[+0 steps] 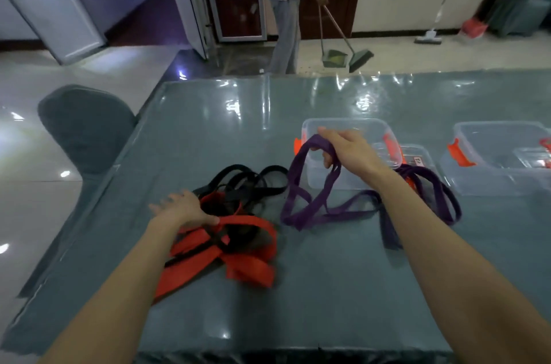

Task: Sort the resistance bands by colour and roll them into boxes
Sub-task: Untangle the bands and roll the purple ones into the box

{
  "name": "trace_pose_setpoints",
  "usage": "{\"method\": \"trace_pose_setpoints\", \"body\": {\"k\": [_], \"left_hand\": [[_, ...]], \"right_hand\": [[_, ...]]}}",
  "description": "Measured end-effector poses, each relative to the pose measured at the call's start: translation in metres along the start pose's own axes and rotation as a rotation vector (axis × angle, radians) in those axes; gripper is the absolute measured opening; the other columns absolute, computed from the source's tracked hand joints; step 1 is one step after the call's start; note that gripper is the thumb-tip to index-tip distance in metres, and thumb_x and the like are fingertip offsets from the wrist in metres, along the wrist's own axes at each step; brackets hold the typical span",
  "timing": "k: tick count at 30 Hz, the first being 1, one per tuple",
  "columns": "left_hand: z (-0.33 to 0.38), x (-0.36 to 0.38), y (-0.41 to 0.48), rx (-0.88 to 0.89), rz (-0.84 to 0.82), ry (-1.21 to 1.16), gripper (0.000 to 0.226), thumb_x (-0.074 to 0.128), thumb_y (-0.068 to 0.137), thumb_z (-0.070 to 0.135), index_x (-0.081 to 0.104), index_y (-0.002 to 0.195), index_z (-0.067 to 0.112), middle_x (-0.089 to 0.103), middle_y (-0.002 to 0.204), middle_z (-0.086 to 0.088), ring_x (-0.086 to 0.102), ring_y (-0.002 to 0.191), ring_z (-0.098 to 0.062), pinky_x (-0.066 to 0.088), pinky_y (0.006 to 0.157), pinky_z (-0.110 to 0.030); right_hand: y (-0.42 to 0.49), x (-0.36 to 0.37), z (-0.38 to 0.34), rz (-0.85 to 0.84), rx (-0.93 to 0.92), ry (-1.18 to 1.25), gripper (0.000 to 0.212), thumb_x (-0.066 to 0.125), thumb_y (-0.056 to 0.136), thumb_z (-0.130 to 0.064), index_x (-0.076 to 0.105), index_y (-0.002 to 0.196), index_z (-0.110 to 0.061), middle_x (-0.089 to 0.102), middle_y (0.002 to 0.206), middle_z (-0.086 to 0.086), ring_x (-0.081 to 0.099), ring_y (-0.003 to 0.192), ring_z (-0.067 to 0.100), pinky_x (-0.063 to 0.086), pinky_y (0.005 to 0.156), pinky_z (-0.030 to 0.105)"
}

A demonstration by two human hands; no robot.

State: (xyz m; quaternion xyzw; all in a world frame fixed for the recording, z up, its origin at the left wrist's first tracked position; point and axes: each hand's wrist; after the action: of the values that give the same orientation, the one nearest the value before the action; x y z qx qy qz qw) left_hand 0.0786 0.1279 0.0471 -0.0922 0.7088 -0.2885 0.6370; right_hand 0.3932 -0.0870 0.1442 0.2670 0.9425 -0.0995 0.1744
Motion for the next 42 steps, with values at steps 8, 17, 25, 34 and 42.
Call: {"method": "trace_pose_setpoints", "body": {"k": [8,17,25,34,42], "left_hand": [[0.180,-0.046,-0.075,1.047,-0.046,-0.706,0.082,0.092,0.080,0.053,0.051,0.151,0.047,0.054,0.158,0.018,0.050,0.146,-0.007,0.043,0.116,-0.032],[0.243,-0.139,-0.125,1.171,0.052,-1.235,0.020,0.066,0.092,0.013,0.077,0.088,0.029,0.053,0.060,0.007,0.044,0.047,-0.009,0.046,0.048,-0.030],[0.216,-0.162,-0.137,0.966,0.354,-0.927,0.031,0.079,0.085,0.019,0.080,0.105,0.042,0.074,0.075,0.005,0.062,0.056,-0.013,0.057,0.068,-0.035],[0.274,-0.097,-0.182,1.017,-0.017,-0.744,0.044,0.097,0.071,0.049,0.081,0.105,0.026,0.079,0.105,-0.001,0.077,0.102,-0.022,0.058,0.104,-0.048],[0.345,-0.145,-0.243,1.096,0.167,-0.905,0.012,0.082,0.082,0.016,0.075,0.091,0.014,0.058,0.070,0.002,0.047,0.060,-0.011,0.042,0.065,-0.027]], "right_hand": [[-0.049,-0.053,-0.073,-0.164,-0.085,-0.551,0.012,0.077,0.089,-0.025,0.075,0.090,-0.013,0.064,0.071,0.009,0.057,0.061,0.012,0.048,0.065,0.034],[-0.051,-0.116,-0.025,-0.016,-0.078,-0.418,0.014,0.085,0.089,-0.021,0.074,0.093,-0.013,0.075,0.080,-0.001,0.072,0.071,0.012,0.056,0.070,0.024],[-0.054,-0.192,-0.006,-0.001,-0.249,-0.001,0.014,0.081,0.090,-0.023,0.077,0.100,-0.015,0.076,0.079,0.002,0.076,0.077,0.016,0.061,0.080,0.036],[-0.077,-0.234,-0.062,-0.361,-0.377,-0.054,0.044,0.091,0.085,-0.027,0.071,0.098,0.009,0.050,0.063,0.007,0.048,0.057,0.020,0.046,0.056,0.030],[-0.093,-0.277,0.039,-0.159,-0.249,-0.201,0.059,0.091,0.073,-0.064,0.075,0.095,-0.012,0.068,0.070,-0.004,0.065,0.062,0.009,0.055,0.065,0.029]]}}
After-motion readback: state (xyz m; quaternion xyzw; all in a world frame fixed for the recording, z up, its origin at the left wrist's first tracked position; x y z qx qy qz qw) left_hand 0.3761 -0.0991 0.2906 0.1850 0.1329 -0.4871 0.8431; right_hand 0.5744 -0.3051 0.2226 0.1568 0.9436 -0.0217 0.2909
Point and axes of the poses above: each hand's wrist, its own y-axis towards the middle knuckle, its own x-axis out of the palm, z = x × y
